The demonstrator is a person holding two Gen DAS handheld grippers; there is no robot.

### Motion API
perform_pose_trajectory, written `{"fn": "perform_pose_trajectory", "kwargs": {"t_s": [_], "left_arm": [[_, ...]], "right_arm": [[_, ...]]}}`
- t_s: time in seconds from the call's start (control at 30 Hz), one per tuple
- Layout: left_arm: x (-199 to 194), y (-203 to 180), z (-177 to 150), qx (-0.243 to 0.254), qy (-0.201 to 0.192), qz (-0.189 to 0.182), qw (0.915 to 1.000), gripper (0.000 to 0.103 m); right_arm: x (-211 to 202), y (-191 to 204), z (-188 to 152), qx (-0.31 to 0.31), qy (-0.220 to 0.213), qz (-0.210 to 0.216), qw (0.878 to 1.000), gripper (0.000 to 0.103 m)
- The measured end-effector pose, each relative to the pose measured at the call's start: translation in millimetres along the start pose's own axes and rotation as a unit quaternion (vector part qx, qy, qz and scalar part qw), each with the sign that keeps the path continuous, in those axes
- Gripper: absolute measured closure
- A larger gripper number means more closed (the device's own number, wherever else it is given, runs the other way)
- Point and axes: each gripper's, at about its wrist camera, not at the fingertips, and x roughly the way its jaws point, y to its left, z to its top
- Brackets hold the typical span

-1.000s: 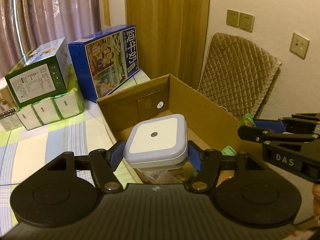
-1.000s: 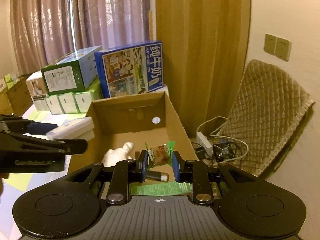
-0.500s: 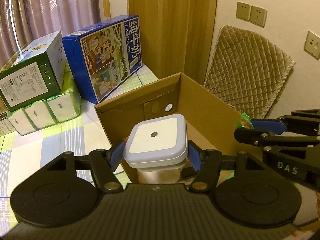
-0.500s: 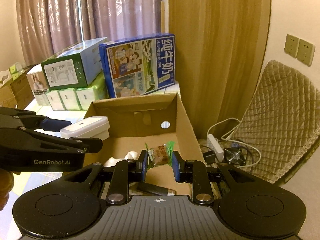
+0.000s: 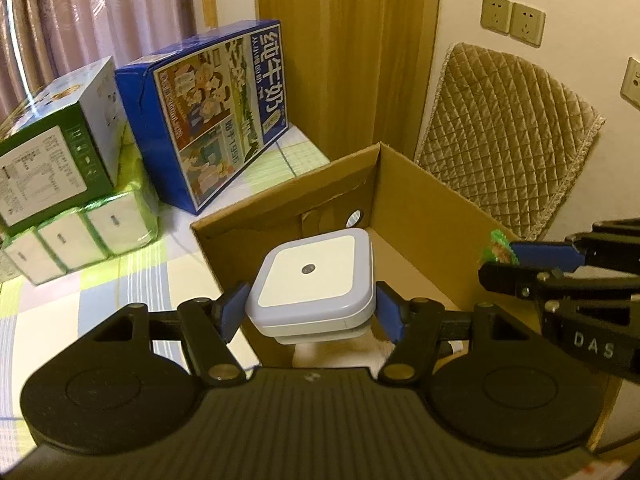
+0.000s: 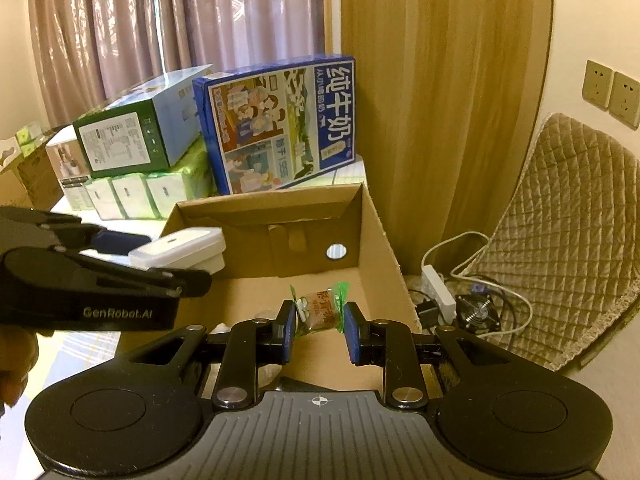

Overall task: Organize objects
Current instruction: 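Carry the night light and candy over the cardboard box with both tools, then open both tools to drop the night light and candy into the box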

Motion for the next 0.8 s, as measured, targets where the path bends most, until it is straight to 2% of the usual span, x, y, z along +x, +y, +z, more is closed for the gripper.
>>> {"fn": "perform_pose_trajectory", "kwargs": {"t_s": [0.13, 0.2, 0.8], "left_arm": [[9.3, 2.1, 6.8, 0.01, 0.007, 0.002, 0.9999, 0.04], [8.8, 3.5, 9.5, 0.008, 0.005, 0.007, 0.9999, 0.033], [-21.8, 5.0, 5.3, 0.013, 0.002, 0.013, 0.9998, 0.033]], "right_arm": [[3.0, 0.7, -1.0, -0.006, 0.002, -0.005, 1.0, 0.08], [4.2, 0.1, -1.5, -0.005, 0.005, -0.005, 1.0, 0.08], [-2.3, 9.6, 5.8, -0.002, 0.002, 0.007, 1.0, 0.08]]}}
